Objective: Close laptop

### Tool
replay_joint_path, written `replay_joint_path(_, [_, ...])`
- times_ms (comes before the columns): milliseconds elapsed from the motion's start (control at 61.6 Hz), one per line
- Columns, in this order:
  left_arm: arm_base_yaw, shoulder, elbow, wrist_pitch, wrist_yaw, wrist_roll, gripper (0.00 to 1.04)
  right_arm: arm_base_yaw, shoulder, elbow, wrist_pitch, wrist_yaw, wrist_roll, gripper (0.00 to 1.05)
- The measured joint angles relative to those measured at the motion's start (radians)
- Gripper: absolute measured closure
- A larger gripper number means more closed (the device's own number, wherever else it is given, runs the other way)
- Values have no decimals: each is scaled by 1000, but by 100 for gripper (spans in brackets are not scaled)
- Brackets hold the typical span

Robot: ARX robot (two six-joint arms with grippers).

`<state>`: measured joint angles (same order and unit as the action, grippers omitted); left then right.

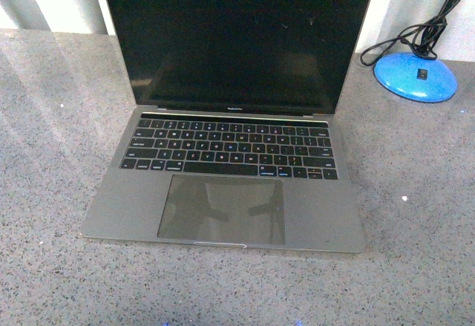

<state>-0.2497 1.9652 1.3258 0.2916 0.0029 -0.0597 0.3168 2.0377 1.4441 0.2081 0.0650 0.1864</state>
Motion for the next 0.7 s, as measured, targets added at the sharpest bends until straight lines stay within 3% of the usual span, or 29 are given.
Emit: replay_joint_path(698, [29,-45,-35,-60,-3,-28,101,1,0,4,-49,15,84,104])
